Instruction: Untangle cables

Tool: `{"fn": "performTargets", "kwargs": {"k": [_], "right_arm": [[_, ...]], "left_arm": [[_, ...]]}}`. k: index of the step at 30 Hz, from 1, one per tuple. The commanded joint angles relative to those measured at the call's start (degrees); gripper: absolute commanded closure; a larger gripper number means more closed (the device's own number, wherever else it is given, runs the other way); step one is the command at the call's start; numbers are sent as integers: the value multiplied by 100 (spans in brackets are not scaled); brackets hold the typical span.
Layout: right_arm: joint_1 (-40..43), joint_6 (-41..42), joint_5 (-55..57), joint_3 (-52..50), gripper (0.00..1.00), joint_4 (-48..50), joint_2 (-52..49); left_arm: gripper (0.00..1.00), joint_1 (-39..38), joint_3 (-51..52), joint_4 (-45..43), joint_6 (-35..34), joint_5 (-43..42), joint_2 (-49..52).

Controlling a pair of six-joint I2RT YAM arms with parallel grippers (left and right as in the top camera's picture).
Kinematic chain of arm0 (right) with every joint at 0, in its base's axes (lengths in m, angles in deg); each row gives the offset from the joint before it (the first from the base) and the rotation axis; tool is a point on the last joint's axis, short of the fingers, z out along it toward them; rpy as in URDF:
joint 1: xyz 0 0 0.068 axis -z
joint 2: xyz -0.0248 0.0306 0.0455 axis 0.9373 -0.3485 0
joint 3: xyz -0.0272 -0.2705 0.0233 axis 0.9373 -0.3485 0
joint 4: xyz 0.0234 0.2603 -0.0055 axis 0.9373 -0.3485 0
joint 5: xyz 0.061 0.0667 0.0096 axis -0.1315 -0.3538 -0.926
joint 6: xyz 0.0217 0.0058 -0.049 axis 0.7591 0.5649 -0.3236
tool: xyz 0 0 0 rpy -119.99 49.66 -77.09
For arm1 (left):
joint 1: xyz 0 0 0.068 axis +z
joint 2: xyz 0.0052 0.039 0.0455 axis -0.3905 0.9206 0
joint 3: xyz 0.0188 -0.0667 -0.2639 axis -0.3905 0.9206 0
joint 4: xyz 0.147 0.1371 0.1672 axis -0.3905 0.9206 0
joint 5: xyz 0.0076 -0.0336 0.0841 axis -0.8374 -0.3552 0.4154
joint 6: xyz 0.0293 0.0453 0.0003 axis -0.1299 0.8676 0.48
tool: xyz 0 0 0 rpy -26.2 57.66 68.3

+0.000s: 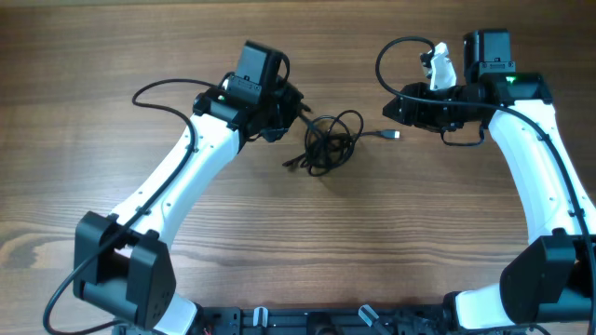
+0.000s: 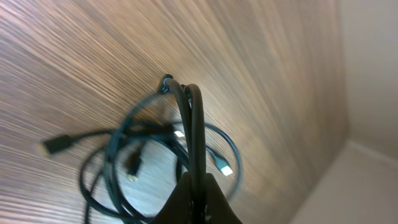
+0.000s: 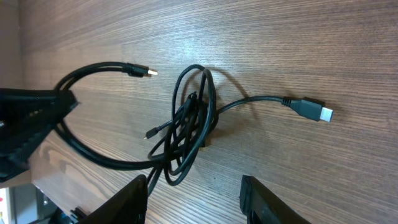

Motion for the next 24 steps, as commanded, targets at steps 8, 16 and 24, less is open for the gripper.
{"fn": "performTargets", "kwargs": {"k": [8, 16, 24], "right_arm": [[-72, 81, 24, -409, 50, 48, -24], [-260, 79, -415, -1694, 58, 623, -24], [-951, 935, 79, -2496, 64, 1753, -24]], "left_arm": [[96, -168, -13, 76, -94, 476, 903], [96, -168, -15, -24, -94, 474, 966], [96, -168, -15, -26, -94, 448, 966]]}}
